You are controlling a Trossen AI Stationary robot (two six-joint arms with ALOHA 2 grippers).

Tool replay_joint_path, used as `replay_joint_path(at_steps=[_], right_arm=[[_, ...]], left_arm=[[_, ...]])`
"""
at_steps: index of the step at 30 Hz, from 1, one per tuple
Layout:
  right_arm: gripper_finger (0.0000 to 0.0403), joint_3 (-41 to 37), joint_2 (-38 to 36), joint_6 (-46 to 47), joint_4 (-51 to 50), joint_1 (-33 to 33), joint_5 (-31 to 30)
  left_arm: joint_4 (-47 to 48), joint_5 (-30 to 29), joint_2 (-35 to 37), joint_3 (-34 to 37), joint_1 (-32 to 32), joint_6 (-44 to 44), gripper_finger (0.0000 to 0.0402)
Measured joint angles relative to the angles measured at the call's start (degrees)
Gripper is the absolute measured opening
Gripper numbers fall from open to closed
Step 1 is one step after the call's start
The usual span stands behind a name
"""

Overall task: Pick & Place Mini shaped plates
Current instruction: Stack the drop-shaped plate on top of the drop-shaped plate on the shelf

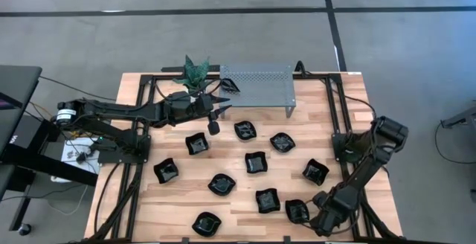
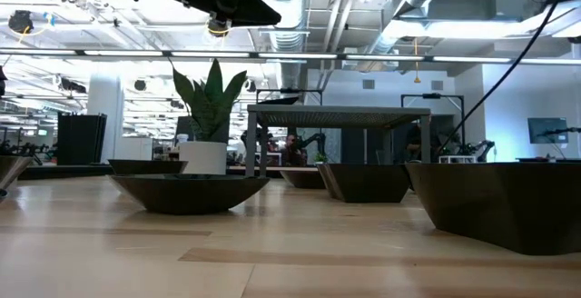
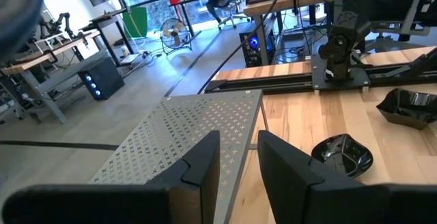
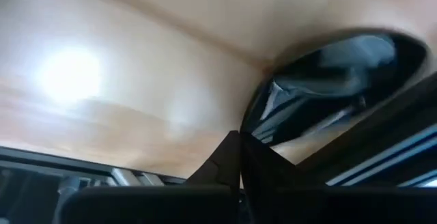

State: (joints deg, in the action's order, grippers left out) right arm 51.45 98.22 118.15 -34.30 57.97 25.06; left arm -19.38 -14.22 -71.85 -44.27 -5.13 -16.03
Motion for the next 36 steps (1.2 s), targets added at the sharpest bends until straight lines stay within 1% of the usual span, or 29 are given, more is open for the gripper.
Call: replay_joint_path(at_steps=[5, 13, 15, 16, 17, 20, 21, 22, 23, 24, 27, 28, 30, 33, 34, 36], right_arm=[[0.0002, 0.0, -2.7, 0.3, -3.2, 0.1, -3.4], [0.0001, 0.1, -3.6, 0.1, -3.7, 0.0, -3.7], [0.0001, 0.1, -3.6, 0.0, -3.7, 0.0, -4.2], [0.0001, 0.1, -3.7, -0.1, -3.7, 0.0, -4.4], [0.0001, 0.1, -3.7, -0.4, -3.7, 0.0, -4.6], [0.0001, 0.1, -3.6, -1.0, -3.7, 0.0, -4.6], [0.0001, 0.1, -3.5, -1.0, -3.8, 0.0, -4.6], [0.0001, 0.1, -3.3, -0.9, -3.8, 0.0, -4.7], [0.0001, 0.1, -3.2, -0.3, -3.8, 0.0, -5.0], [0.0001, 0.1, -3.2, 0.4, -3.8, 0.0, -5.4], [0.0001, 0.1, -3.2, 1.7, -3.2, 0.0, -7.6], [0.0, 0.1, -3.2, 1.7, -3.0, 0.0, -8.2], [0.0, 0.2, -3.3, 1.6, -2.8, 0.0, -9.1], [0.0, 0.2, -3.3, 0.4, -3.0, 0.0, -10.2], [0.0, 0.2, -3.3, 0.2, -3.2, 0.0, -10.4], [0.0, 0.2, -3.3, 0.0, -3.2, -0.4, -10.5]], left_arm=[[0.0, 0.0, 0.0, 0.0, 0.0, -0.2, 0.0102], [0.0, 0.0, 0.0, 0.0, 0.0, -0.2, 0.0102], [0.0, 1.8, 0.0, 0.0, 0.0, -0.2, 0.0102], [0.0, 4.5, 0.0, 0.0, 0.0, -0.2, 0.0102], [0.0, 9.3, -0.1, 0.0, 0.0, -0.4, 0.0101], [0.0, 29.7, -1.4, 0.0, 0.1, -2.9, 0.0102], [-0.1, 35.0, -2.0, 0.0, 0.6, -3.3, 0.0101], [0.0, 37.4, -2.5, 0.0, 1.1, -3.4, 0.0101], [-0.2, 37.7, -3.0, 0.0, 1.7, -3.5, 0.0101], [-0.3, 36.4, -3.3, 0.0, 2.2, -3.4, 0.0101], [-0.8, 28.8, -4.0, 0.0, 3.2, -3.4, 0.0101], [-0.6, 27.6, -4.1, 0.0, 3.4, -3.4, 0.0101], [-1.3, 28.2, -5.0, -0.1, 3.9, -3.2, 0.0101], [-1.6, 33.3, -7.8, 0.0, 5.7, -3.1, 0.0101], [-2.4, 34.2, -9.1, 0.0, 6.5, -3.1, 0.0101], [-4.2, 34.5, -11.7, 0.0, 8.0, -3.2, 0.0101]])
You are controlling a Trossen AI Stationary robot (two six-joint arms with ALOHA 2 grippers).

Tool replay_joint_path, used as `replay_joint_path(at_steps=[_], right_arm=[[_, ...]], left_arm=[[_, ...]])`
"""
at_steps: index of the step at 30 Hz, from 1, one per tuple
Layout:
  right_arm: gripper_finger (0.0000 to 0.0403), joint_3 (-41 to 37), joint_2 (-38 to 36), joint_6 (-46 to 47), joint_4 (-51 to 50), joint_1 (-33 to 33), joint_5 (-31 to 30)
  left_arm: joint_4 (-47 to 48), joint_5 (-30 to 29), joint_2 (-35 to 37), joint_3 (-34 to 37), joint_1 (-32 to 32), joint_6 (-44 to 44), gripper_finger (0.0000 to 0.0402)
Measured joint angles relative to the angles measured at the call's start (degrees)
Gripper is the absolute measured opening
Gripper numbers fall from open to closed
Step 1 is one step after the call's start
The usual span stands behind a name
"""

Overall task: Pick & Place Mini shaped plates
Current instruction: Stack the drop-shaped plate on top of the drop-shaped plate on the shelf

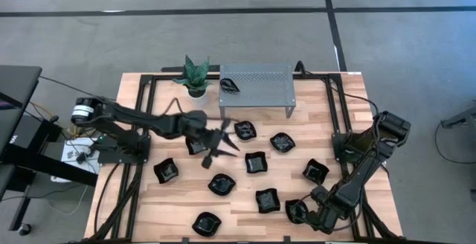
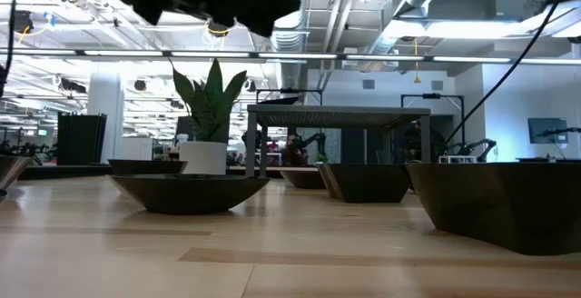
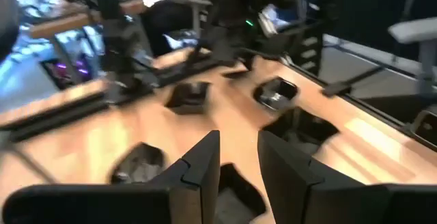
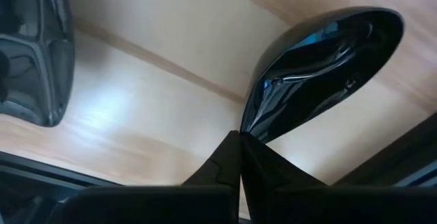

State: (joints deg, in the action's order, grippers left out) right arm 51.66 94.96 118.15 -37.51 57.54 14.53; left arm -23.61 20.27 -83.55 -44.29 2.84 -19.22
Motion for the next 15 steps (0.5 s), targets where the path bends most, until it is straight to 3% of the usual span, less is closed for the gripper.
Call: replay_joint_path(at_steps=[8, 15], right_arm=[[0.0, 0.0, 0.0, -1.0, -0.6, -0.3, -0.9], [0.0004, 0.0, 0.0, 2.8, -0.7, -0.3, -3.7]], left_arm=[[-9.5, -0.1, -9.9, 0.0, 2.4, 0.5, 0.0101], [-9.8, -0.1, -10.1, 0.0, 2.5, 2.0, 0.0101]])
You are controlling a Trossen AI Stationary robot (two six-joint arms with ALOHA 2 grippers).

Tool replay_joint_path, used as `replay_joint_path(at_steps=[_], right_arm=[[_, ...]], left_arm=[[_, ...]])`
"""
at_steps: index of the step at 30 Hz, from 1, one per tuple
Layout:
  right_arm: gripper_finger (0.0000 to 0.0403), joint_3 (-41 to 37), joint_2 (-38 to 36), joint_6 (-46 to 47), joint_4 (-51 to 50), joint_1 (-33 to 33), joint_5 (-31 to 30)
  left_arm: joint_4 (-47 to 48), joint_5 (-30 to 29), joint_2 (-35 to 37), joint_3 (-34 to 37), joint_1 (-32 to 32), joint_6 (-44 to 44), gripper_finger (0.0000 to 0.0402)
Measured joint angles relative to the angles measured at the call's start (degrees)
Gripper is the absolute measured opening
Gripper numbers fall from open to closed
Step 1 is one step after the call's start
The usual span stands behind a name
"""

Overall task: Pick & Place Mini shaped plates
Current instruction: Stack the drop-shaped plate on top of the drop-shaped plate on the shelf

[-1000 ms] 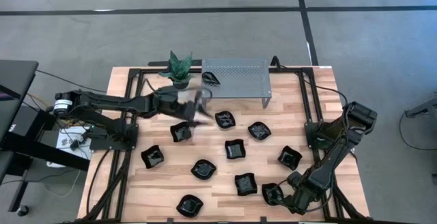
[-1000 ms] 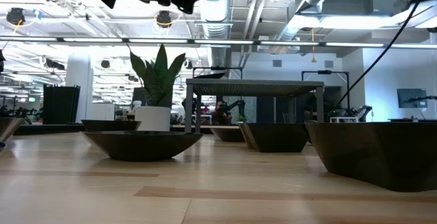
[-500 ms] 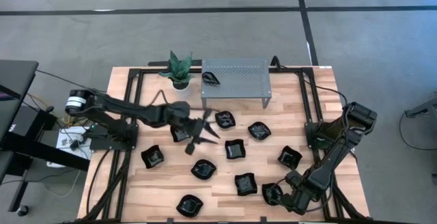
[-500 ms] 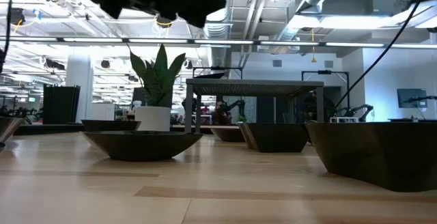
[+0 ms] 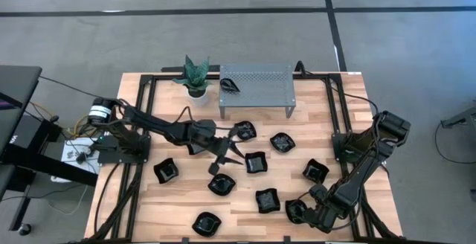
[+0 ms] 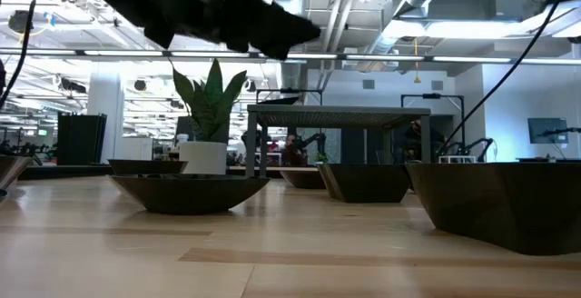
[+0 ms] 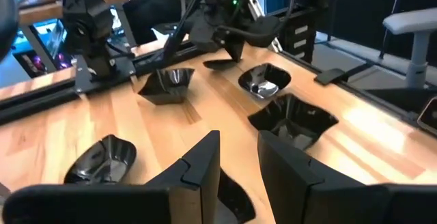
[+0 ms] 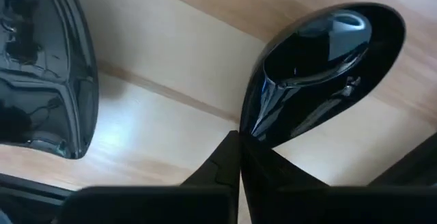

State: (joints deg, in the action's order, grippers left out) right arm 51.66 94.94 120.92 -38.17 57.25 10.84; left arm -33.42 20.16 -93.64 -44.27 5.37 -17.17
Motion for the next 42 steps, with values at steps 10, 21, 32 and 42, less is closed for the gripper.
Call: replay_joint_path(at_steps=[10, 21, 32, 42], right_arm=[[0.0078, 0.0, 0.0, 0.4, -2.0, 0.0, -0.4], [0.0085, 0.0, 0.0, -2.4, -2.1, 0.0, -0.4], [0.0008, 0.0, 0.0, -2.4, -2.6, -0.6, -0.3], [0.0002, 6.5, 0.0, -13.4, -6.9, -5.8, -0.4]], left_arm=[[-0.3, 0.0, 3.3, 0.0, 0.0, 0.7, 0.0101], [-0.1, 0.0, 3.3, 0.0, 0.0, -0.4, 0.0102], [-0.3, 0.0, 3.3, 0.0, 0.0, -0.4, 0.0102], [-0.5, 0.0, 3.3, 0.0, 0.6, -0.4, 0.0102]])
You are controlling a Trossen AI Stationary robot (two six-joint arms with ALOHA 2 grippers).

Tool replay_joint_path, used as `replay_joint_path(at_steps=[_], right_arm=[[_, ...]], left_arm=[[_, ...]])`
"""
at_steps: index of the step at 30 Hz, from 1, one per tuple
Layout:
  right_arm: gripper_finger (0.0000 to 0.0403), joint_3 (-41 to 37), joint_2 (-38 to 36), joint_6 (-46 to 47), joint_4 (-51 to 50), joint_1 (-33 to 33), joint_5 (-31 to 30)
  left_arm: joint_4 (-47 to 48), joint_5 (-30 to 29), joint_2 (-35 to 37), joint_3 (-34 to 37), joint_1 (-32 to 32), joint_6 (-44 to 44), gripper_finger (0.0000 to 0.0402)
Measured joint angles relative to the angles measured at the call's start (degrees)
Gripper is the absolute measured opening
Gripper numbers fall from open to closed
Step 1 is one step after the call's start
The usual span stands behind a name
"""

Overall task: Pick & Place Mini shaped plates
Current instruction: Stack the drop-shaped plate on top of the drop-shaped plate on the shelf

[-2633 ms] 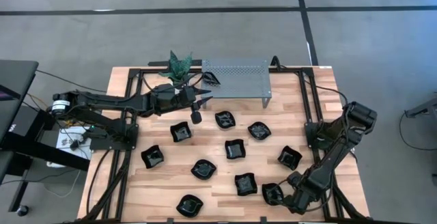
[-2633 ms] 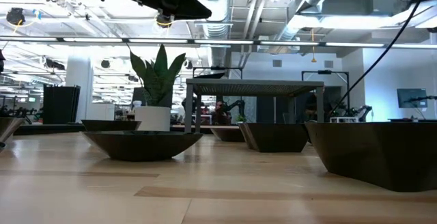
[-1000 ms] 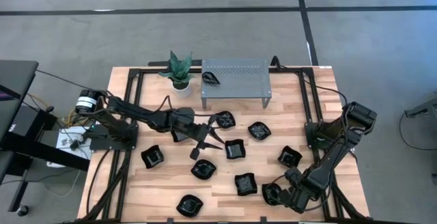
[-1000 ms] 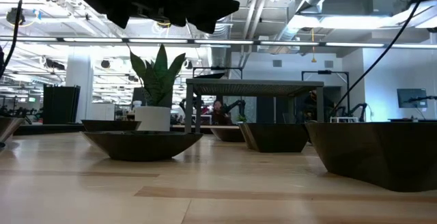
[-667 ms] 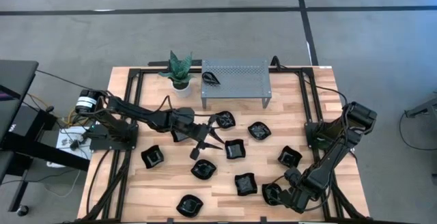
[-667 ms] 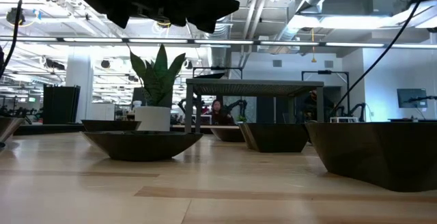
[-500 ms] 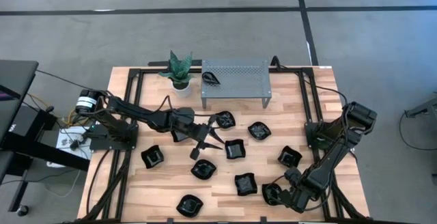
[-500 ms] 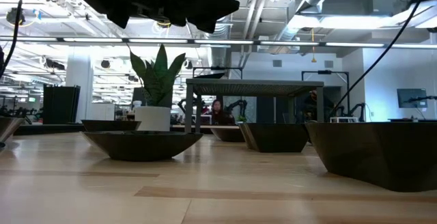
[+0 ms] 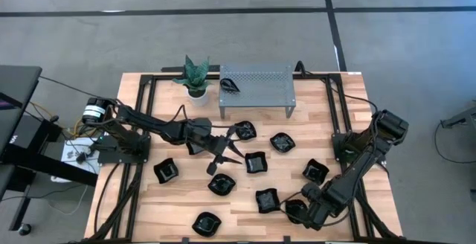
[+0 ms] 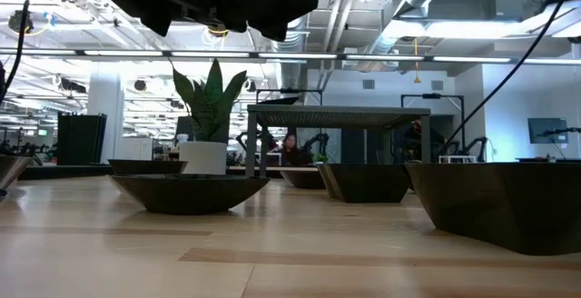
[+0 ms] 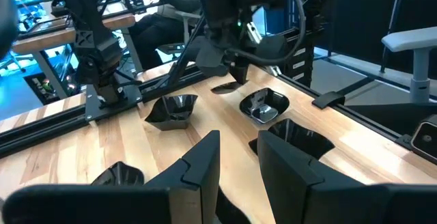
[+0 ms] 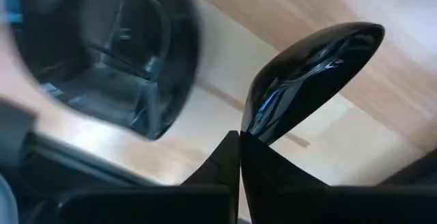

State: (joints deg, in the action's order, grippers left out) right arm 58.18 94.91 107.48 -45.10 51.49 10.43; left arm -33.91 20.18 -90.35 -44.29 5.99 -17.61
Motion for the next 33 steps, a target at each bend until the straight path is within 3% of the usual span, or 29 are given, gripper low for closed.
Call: replay_joint_path(at_steps=[4, 7, 14, 22, 33], right_arm=[[0.0002, 5.6, 0.0, -6.2, -8.1, -2.8, -0.4], [0.0001, 8.5, 0.0, -13.9, -11.2, -5.5, -4.0], [0.0003, 9.9, 0.0, -43.8, -11.0, -15.3, -7.0], [0.0001, 9.9, 0.0, -74.6, -6.3, -27.1, -7.5], [0.0001, 9.9, 0.0, -97.6, 5.8, -36.0, -7.3]], left_arm=[[0.0, 0.0, 0.0, 0.0, 1.3, -0.2, 0.0102], [0.0, 0.0, 0.0, 0.0, 2.3, -3.1, 0.0102], [1.7, 0.1, 0.0, 0.0, 3.0, -4.6, 0.0102], [6.4, 0.0, 0.0, 0.0, 3.0, -2.6, 0.0114], [-1.3, -2.3, -4.7, 0.0, 1.9, -3.1, 0.0183]])
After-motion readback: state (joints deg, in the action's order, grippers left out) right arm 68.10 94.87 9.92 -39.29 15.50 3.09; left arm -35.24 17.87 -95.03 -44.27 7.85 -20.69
